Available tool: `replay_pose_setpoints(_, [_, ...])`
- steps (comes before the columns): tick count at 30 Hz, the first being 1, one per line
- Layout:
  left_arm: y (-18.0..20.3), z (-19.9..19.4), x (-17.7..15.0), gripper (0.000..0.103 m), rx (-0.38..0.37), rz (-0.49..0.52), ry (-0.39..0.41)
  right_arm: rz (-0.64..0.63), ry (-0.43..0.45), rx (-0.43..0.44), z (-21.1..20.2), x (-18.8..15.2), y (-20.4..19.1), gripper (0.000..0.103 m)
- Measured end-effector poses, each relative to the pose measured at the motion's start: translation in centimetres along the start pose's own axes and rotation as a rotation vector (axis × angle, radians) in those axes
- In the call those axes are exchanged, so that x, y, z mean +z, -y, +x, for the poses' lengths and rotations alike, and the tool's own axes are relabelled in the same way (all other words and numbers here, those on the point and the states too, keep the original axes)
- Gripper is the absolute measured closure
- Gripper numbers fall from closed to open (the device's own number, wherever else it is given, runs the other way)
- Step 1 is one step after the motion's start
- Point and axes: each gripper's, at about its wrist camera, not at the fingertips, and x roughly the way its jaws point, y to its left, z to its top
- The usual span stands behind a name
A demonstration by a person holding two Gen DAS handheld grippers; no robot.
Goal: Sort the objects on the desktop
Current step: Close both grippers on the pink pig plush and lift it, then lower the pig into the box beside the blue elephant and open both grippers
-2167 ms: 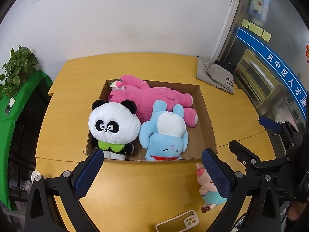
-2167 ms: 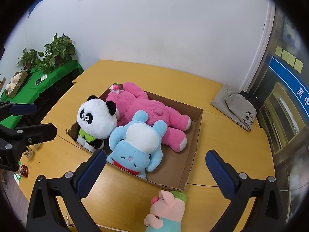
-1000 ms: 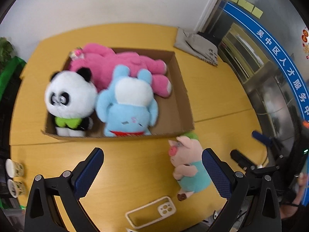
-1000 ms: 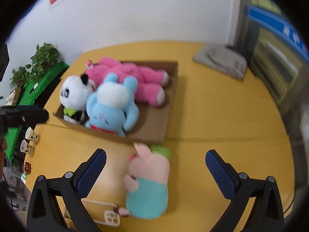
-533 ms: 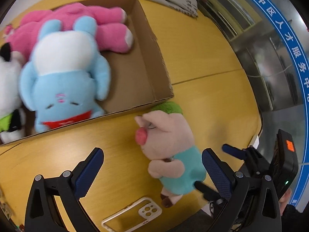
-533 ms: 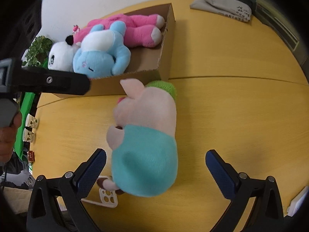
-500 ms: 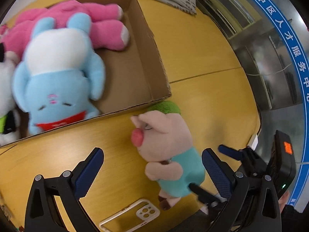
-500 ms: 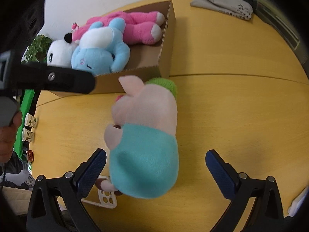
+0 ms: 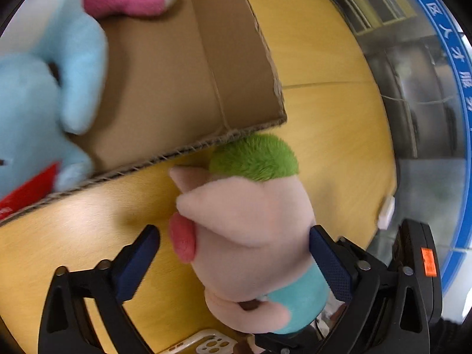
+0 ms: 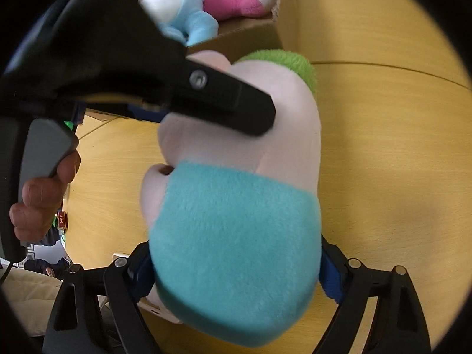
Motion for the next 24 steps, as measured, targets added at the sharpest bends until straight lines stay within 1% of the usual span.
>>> replay_pose_setpoints(1, [-0.1,0.0,0.0,0.016,-0.024,-0.003,-0.001,-0.001,0.004,0.004,-0.2,0.1,0.0,0.025])
replay_pose_setpoints(3, [0.0,-0.5,0.3,0.023,-0.036,0.011,0.001,-0.009,0.015,0.006,-0.7,0.2,-0.1,0.031])
replay_pose_setpoints(5, [0.6,-1.2,0.4,0.026,-0.039,0.035,0.006,-0.026,0.033,-0.001,-1.6,0.2,-0.6,0.032])
replay_pose_setpoints(7, [1.6,-2.7,0.4,0.028,-0.045,0.061,0.026,-0.039,0.068,0.002,-3.4,0.3,-1.4,0.033])
replay_pose_setpoints(10, [4.0,-6.5,-0.1,0.028,-0.036,0.119,0.076,-0.09,0.133,-0.007,-6.7,0.6,-3.0,0.033])
replay_pose_setpoints(12, [6.2,-10.2,-0.2,0.028,-0.02,0.18,0.149,-0.126,0.197,-0.013,-9.3,1.5,-4.4,0.032])
replay_pose_setpoints(14, [7.8,-14.2,0.5,0.028,0.01,0.233,0.239,-0.155,0.275,-0.019,-11.6,3.6,-5.9,0.032])
replay_pose_setpoints(16, [7.9,-17.1,2.2,0.028,0.032,0.251,0.304,-0.172,0.338,-0.017,-12.6,6.7,-6.8,0.032])
replay_pose_setpoints(17, [7.7,-18.5,3.5,0.028,0.045,0.258,0.338,-0.18,0.368,-0.014,-12.5,8.6,-7.2,0.032])
replay_pose_setpoints(19, [6.9,-20.0,5.9,0.028,0.073,0.276,0.378,-0.195,0.402,-0.015,-11.4,11.6,-7.7,0.031])
replay_pose_setpoints(21, [5.5,-20.1,8.9,0.028,0.108,0.274,0.383,-0.178,0.396,0.006,-9.5,14.7,-7.2,0.031])
replay_pose_setpoints(23, [3.8,-18.9,11.4,0.028,0.128,0.262,0.36,-0.167,0.372,-0.001,-7.2,16.9,-6.6,0.031])
replay_pose_setpoints(24, [2.6,-17.7,12.6,0.028,0.128,0.25,0.337,-0.165,0.355,-0.012,-6.0,17.6,-6.2,0.031])
